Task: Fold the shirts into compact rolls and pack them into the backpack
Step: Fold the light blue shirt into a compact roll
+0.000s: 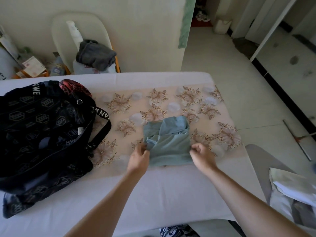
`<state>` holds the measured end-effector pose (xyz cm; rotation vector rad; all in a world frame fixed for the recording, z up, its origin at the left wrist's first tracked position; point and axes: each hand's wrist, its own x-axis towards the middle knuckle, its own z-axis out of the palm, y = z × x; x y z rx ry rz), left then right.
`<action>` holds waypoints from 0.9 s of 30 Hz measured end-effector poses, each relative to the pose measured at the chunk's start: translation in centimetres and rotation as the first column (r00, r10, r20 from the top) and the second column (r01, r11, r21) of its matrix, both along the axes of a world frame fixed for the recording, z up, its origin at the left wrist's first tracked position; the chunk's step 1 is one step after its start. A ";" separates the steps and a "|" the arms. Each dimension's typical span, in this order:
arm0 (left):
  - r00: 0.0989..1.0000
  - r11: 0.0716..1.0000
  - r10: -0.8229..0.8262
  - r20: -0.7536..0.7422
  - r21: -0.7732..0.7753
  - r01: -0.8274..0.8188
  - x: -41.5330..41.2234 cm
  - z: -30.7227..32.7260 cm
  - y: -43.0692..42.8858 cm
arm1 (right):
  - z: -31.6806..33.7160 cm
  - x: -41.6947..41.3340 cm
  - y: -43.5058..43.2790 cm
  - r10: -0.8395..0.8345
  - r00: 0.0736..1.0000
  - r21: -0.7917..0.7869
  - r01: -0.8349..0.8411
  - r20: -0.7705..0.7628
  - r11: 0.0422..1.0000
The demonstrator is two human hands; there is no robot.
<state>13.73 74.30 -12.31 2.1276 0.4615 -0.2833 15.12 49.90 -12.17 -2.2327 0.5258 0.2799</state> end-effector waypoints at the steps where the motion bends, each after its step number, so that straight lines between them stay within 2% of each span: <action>1: 0.999 0.998 0.051 0.005 -0.033 -0.051 1.0 0.5 -0.2 | 0.4 0.7 0.3 -0.027 1.000 0.044 0.027 0.013 0.999; 3: 0.997 0.996 0.081 -0.002 -0.025 -0.081 3.0 1.0 -0.4 | 0.9 2.2 0.8 -0.043 0.999 0.080 0.041 0.023 0.996; 6: 0.994 0.995 0.087 0.061 0.042 -0.090 4.8 1.1 -0.4 | 0.5 4.1 1.0 -0.043 0.998 0.013 0.042 0.044 0.999; 8: 0.981 0.985 0.154 0.121 0.053 -0.161 5.6 1.0 0.3 | 0.3 5.0 0.7 -0.096 0.994 -0.020 0.097 0.060 0.995; 11: 0.975 0.971 0.187 0.118 0.128 -0.202 6.8 0.8 1.9 | -0.2 5.9 -0.4 -0.132 0.988 -0.096 0.140 0.083 0.985; 13: 0.976 0.960 0.101 0.194 0.240 -0.147 7.3 0.7 2.4 | -0.7 6.4 -0.7 -0.039 0.997 -0.167 0.050 0.067 0.985; 14: 0.955 0.955 0.053 0.292 0.264 -0.134 7.4 1.1 1.9 | -0.8 6.6 -0.7 0.004 0.999 -0.200 0.006 0.046 0.980; 15: 0.909 0.957 -0.022 0.416 0.272 -0.102 7.3 1.5 1.0 | -0.9 6.8 -0.6 0.026 0.999 -0.223 -0.018 0.032 0.975; 16: 0.828 0.959 -0.138 0.543 0.284 -0.026 7.1 2.1 -0.4 | -0.9 6.9 -0.4 0.040 0.999 -0.244 -0.032 0.029 0.969; 17: 0.738 0.938 -0.292 0.608 0.332 0.098 6.8 2.0 -1.8 | -0.9 7.1 -0.1 0.045 0.999 -0.259 -0.037 0.028 0.965; 18: 0.652 0.878 -0.459 0.604 0.418 0.231 6.3 1.4 -3.2 | -0.9 7.2 0.1 0.038 0.999 -0.269 -0.030 0.026 0.963; 20: 0.579 0.696 -0.699 0.420 0.586 0.415 5.2 -0.9 -4.6 | -0.8 7.2 0.2 -0.003 1.000 -0.267 0.008 0.019 0.964; 22: 0.602 0.577 -0.764 0.232 0.663 0.477 3.9 -3.0 -3.8 | -0.7 6.9 0.2 0.005 1.000 -0.293 0.001 0.021 0.956; 24: 0.633 0.544 -0.763 0.134 0.662 0.515 3.1 -4.3 -2.2 | -0.8 6.2 -0.1 0.183 0.966 -0.430 -0.089 0.183 0.898; 25: 0.626 0.523 -0.774 0.095 0.653 0.548 2.8 -4.7 -1.6 | -0.9 5.6 -0.2 0.340 0.897 -0.529 -0.150 0.283 0.835; 27: 0.594 0.463 -0.805 0.017 0.644 0.609 2.5 -4.5 -1.0 | -1.1 4.5 -0.3 0.635 0.644 -0.645 -0.275 0.427 0.713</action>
